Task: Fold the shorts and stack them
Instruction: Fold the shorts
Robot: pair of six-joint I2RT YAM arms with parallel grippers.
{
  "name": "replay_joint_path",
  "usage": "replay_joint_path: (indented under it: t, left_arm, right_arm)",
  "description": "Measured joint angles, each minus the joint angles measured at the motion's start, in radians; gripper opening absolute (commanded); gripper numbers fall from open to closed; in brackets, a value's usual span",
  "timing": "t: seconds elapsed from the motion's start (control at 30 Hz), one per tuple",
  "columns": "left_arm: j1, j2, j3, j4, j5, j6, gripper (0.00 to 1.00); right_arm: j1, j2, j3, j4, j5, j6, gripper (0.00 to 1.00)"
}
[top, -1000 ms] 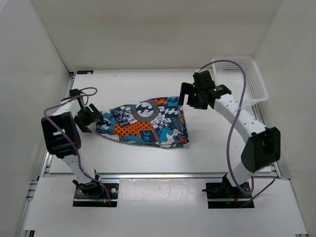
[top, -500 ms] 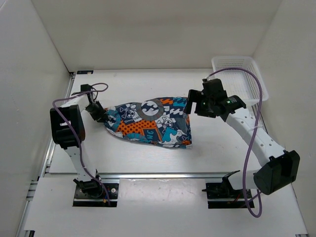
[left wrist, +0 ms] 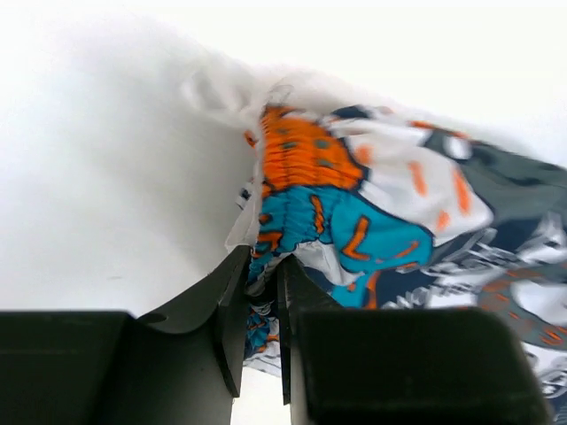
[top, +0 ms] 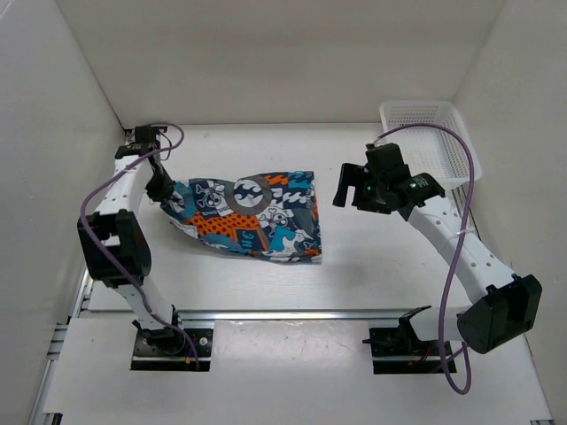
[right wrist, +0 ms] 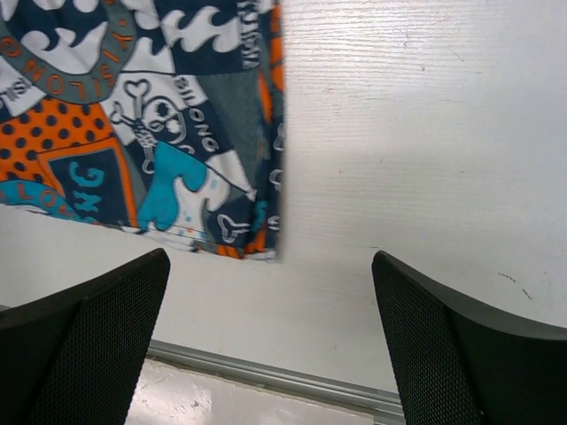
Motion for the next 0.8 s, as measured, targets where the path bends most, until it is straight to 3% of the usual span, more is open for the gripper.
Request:
replay_joint_path:
  t: [0.27,0.5,0.57,0.7,0.8]
  left_arm:
    - [-0.117,-0.133,0.131,-0.151,-0.289,0.012,0.1]
    - [-0.143,-0.121,0.124,-0.198,-0.32,0.009,0.1]
    - [-0.103,-0.098,0.125,-0.185,-0.29,0.013,0.21]
    - [0.008,0.011,0.142,-0.13,-0.164,0.048,0.29]
    - [0.069,0.13,0.203,-0.096,-0.071,0.082,0.43]
  right_arm:
    - [0.0,-0.004,-0.011,0.002,-0.002,-0.004,1.0]
    - [0.003,-0.004,-0.034,-0.003,-0.012,-0.004,1.0]
    - [0.003,-0.005,-0.034,-0.002,-0.013,-0.003,1.0]
    - [0.003,-0.016,-0.047,0.003,-0.013,-0.004,1.0]
    - [0.003,-0.03,-0.072,0.0,-0.016,-0.003,1.0]
